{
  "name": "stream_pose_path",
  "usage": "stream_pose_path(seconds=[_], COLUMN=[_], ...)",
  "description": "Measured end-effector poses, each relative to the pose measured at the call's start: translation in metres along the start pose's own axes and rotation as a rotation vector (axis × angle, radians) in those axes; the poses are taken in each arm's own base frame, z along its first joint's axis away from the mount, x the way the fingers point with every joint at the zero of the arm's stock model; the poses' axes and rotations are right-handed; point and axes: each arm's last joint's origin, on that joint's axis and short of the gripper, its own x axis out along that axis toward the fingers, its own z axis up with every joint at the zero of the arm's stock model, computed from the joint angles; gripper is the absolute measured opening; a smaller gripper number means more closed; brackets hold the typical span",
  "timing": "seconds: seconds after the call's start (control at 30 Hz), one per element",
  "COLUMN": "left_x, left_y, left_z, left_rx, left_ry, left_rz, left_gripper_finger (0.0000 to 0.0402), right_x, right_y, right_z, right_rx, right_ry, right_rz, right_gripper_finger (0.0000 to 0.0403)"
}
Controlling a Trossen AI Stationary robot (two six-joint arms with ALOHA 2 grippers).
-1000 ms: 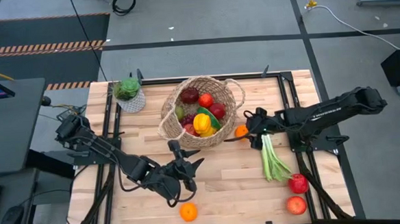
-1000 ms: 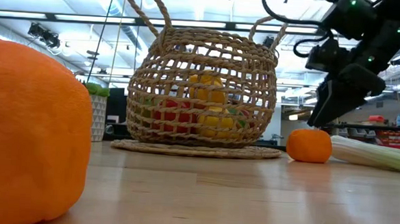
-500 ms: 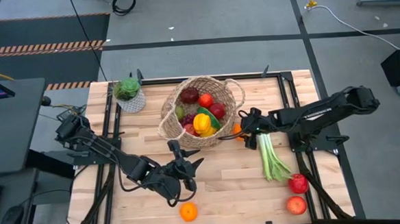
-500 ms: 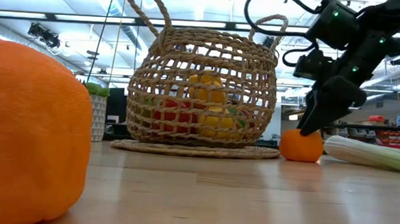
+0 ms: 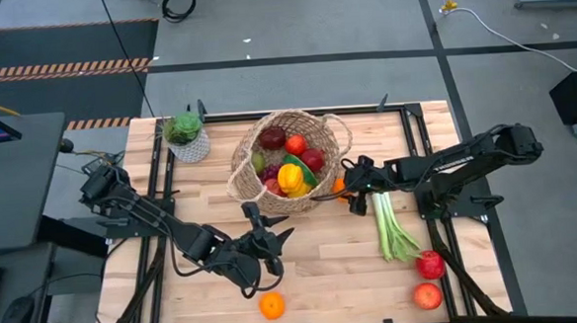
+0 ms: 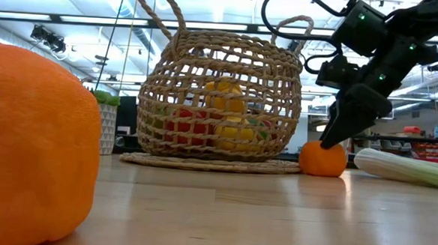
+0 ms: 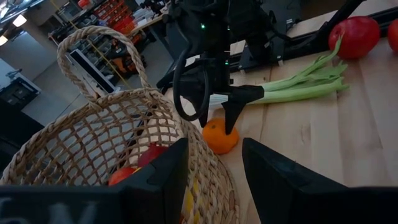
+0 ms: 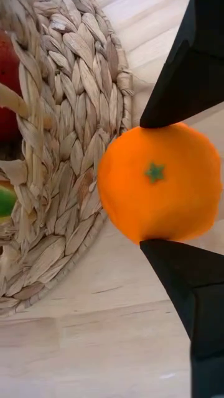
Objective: Build produce basket
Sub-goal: Put the orange into the basket
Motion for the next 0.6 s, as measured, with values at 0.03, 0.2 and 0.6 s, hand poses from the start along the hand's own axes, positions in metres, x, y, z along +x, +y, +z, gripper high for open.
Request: stream_pose_path(seconds=[0.03, 0.2, 0.6], left_x=[0.0, 0.0, 0.0], left_y=[0.0, 0.0, 0.0], left_z=[0.0, 0.0, 0.0], left_rx=[0.001, 0.001, 0.001], left_ry=[0.0, 0.0, 0.0], left_rz=[0.0, 0.0, 0.0], left_gripper_finger=[0.016, 0.016, 0.016], right_x=[0.0, 0.0, -0.002], right_y=[0.0, 0.001, 0.012], right_z=[0.0, -0.001, -0.004], right_rx=[0.009, 0.032, 0.003], right_ry=[0.001, 0.004, 0.009], right_rz=[0.002, 0.006, 0.035], right_gripper_finger=[0.031, 0.031, 0.0269])
